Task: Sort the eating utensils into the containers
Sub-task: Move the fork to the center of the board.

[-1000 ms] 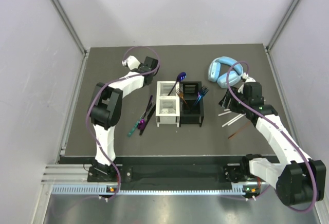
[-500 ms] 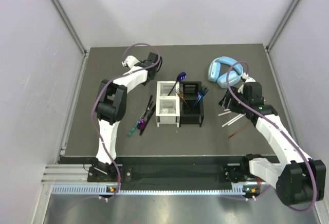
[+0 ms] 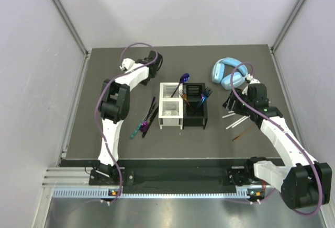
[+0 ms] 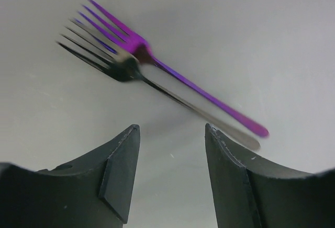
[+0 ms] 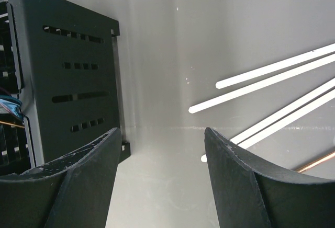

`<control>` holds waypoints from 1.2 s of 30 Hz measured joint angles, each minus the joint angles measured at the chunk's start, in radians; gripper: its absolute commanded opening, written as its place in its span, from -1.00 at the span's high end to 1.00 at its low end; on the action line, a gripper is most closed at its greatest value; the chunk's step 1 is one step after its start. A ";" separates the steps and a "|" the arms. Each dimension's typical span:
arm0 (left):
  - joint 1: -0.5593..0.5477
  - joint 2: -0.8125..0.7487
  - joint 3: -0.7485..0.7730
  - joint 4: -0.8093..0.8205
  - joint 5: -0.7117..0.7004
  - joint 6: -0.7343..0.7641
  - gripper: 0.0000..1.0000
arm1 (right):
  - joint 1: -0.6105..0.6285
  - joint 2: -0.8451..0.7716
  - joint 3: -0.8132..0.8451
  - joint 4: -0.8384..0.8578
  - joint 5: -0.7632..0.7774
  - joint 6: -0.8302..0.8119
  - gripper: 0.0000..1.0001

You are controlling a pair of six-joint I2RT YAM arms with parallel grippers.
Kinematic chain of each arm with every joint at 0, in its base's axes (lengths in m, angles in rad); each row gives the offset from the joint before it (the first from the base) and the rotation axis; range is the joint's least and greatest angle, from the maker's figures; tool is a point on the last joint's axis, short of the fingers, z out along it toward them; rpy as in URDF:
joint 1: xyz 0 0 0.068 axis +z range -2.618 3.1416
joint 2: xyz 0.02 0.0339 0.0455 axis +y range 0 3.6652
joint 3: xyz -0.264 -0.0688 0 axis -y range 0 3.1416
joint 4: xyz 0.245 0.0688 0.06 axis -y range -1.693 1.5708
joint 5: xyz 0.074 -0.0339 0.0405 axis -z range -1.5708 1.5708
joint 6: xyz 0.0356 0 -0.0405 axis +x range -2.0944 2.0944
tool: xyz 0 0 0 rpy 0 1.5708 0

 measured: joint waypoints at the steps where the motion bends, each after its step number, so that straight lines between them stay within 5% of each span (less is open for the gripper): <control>1: 0.005 0.000 0.000 -0.013 0.000 -0.013 -0.16 | 0.000 0.000 0.000 0.000 -0.001 0.000 -0.31; 36: 0.076 0.098 0.107 -0.129 -0.006 -0.123 -0.10 | 0.000 0.039 -0.007 0.003 -0.016 0.000 -0.31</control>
